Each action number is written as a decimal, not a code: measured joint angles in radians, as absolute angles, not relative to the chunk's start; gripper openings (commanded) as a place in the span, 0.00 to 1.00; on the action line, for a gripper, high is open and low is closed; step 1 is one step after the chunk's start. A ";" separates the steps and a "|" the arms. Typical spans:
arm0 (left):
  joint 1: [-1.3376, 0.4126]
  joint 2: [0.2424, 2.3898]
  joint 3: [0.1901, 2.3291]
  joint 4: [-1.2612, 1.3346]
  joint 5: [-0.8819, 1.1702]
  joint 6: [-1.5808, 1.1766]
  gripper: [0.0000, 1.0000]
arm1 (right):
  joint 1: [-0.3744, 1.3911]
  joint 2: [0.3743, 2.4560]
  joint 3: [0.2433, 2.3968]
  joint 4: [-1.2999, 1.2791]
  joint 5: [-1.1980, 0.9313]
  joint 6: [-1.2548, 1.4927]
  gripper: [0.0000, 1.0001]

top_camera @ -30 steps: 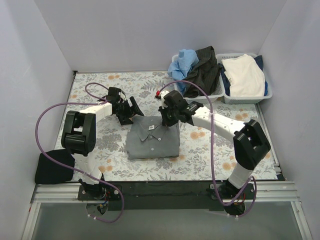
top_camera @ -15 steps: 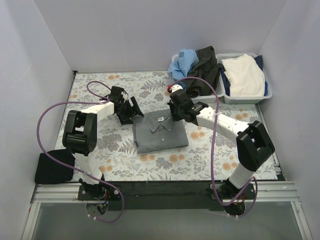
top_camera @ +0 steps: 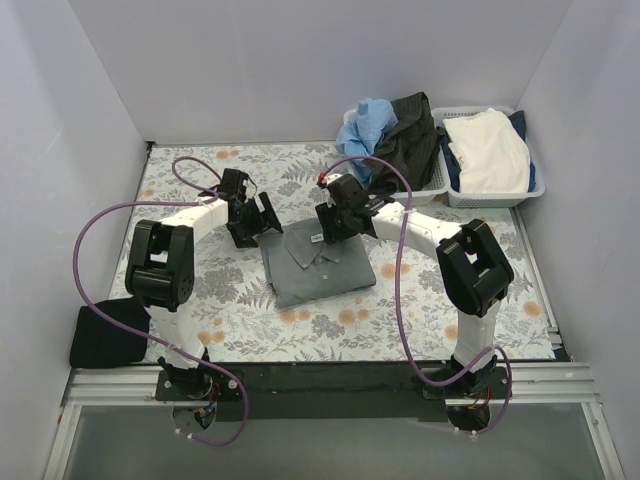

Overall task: Fold and stack the long sleeve shirts
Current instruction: Fold the shirt

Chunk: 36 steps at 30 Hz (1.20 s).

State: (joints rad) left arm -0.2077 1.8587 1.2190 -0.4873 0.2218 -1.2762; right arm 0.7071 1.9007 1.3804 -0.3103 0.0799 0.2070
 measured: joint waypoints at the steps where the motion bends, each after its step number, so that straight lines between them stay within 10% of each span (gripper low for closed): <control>1: -0.208 1.857 1.226 -0.500 0.213 -1.275 0.85 | 0.707 1.900 1.380 -0.311 0.077 0.206 0.63; 26: -0.205 1.501 0.730 -0.347 0.466 -1.325 0.83 | 0.688 1.718 1.324 -0.372 0.154 0.233 0.72; 33: -0.220 1.580 0.749 -0.274 0.498 -1.372 0.47 | 0.673 1.676 1.305 -0.378 0.150 0.232 0.71; 36: -0.233 1.626 0.773 -0.270 0.484 -1.375 0.11 | 0.668 1.674 1.301 -0.378 0.146 0.231 0.71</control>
